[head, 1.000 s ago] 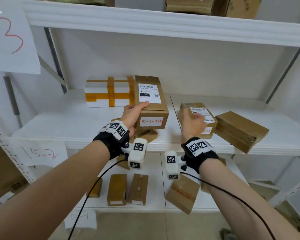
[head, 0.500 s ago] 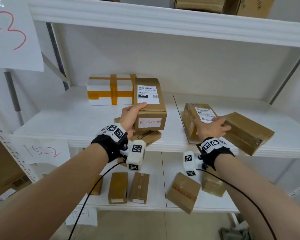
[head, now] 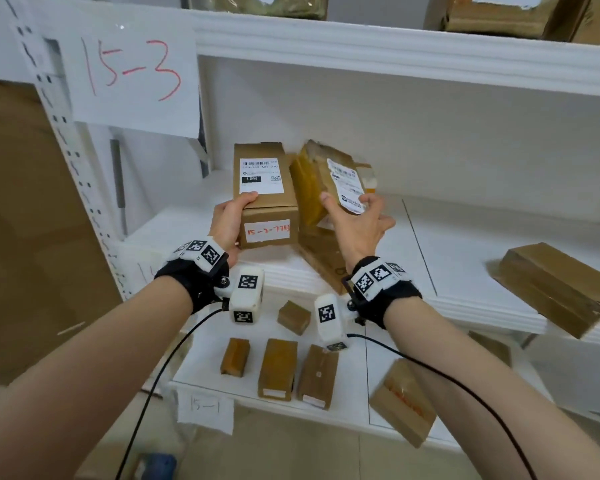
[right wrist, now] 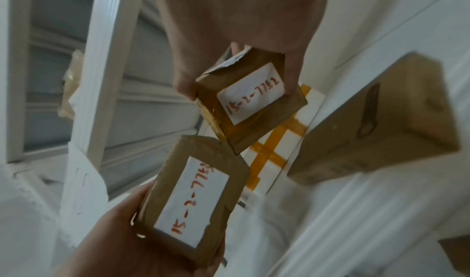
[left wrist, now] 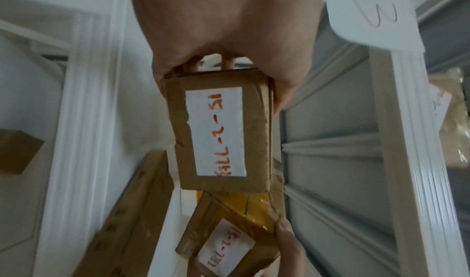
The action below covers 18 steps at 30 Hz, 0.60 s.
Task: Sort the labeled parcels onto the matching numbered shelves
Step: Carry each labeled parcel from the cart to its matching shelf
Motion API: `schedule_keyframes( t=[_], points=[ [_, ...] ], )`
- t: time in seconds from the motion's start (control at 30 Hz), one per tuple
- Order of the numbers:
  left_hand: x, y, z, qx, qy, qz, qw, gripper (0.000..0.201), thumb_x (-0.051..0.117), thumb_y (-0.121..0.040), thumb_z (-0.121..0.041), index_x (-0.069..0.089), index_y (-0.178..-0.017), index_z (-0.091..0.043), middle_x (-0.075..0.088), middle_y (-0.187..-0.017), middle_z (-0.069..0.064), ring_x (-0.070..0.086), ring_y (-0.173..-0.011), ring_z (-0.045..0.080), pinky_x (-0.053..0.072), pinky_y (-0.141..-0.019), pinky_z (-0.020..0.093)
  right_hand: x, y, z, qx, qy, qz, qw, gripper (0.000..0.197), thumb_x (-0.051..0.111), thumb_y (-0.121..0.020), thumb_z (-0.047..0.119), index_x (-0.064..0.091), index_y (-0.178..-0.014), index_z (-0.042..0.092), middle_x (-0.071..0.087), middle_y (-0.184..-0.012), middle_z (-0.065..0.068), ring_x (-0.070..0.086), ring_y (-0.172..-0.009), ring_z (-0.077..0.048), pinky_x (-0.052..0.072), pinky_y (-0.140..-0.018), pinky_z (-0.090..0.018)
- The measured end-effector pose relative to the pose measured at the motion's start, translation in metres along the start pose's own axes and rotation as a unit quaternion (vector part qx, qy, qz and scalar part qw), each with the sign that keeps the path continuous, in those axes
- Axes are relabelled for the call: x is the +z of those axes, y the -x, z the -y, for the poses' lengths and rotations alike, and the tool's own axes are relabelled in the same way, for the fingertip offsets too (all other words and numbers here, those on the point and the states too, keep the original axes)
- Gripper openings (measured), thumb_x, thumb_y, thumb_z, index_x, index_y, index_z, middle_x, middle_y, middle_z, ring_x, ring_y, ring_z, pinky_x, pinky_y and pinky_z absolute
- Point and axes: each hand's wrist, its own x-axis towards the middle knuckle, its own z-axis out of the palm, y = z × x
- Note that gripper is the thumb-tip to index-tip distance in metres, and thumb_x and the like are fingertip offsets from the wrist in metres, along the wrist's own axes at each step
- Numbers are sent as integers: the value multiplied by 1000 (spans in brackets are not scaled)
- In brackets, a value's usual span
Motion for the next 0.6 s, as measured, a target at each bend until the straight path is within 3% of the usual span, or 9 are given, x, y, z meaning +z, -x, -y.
schedule_keyframes(
  t=[0.13, 0.2, 0.27, 0.37, 0.43, 0.5, 0.6],
  points=[
    [-55, -14, -8, 4, -13, -37, 999, 58, 70, -78, -49, 57, -127, -20, 71, -106, 9, 69, -85, 21, 55, -47, 26, 48, 14, 2, 25, 19, 50, 998, 78, 78, -63, 70, 39, -120, 33, 28, -122, -4, 42, -119, -33, 42, -106, -43],
    [-77, -23, -8, 5, -32, -44, 999, 38, 66, -86, -43, 63, -115, -19, 72, -93, 7, 68, -78, 21, 53, -47, 23, 68, 19, 0, 44, 27, 67, 996, 76, 77, -63, 70, 38, -118, 34, 27, -121, -4, 42, -120, -36, 42, -107, -48],
    [-95, -34, -6, 1, -42, -45, 998, 32, 64, -88, -42, 66, -109, -19, 73, -89, 7, 69, -75, 20, 54, -51, 24, 87, 24, -4, 58, 30, 81, 995, 75, 78, -63, 71, 38, -116, 34, 28, -122, -4, 43, -119, -35, 43, -107, -48],
    [-112, -53, 0, -17, -46, -46, 998, 40, 68, -78, -48, 69, -108, -21, 76, -99, 11, 73, -83, 26, 61, -74, 40, 111, 31, -10, 72, 48, 87, 992, 80, 74, -56, 78, 35, -111, 35, 38, -128, -5, 46, -115, -35, 46, -103, -47],
    [-124, -71, 6, -36, -63, -46, 996, 52, 70, -67, -57, 70, -106, -23, 77, -99, 11, 74, -91, 31, 57, -89, 53, 125, 35, -13, 79, 67, 77, 992, 79, 75, -60, 75, 35, -112, 32, 33, -125, -5, 44, -116, -35, 45, -102, -45],
    [-130, -85, 12, -41, -90, -46, 994, 59, 68, -60, -64, 72, -102, -23, 78, -94, 9, 74, -91, 33, 56, -91, 55, 132, 37, -15, 79, 91, 66, 991, 77, 77, -65, 70, 36, -116, 30, 26, -121, -4, 38, -120, -33, 42, -98, -43],
    [-131, -90, 10, -36, -108, -68, 991, 71, 67, -58, -67, 69, -109, -18, 77, -94, 9, 75, -87, 30, 61, -76, 44, 140, 39, -15, 67, 134, 50, 987, 82, 77, -64, 71, 36, -120, 28, 25, -126, -5, 32, -126, -32, 36, -88, -40]
  ],
)
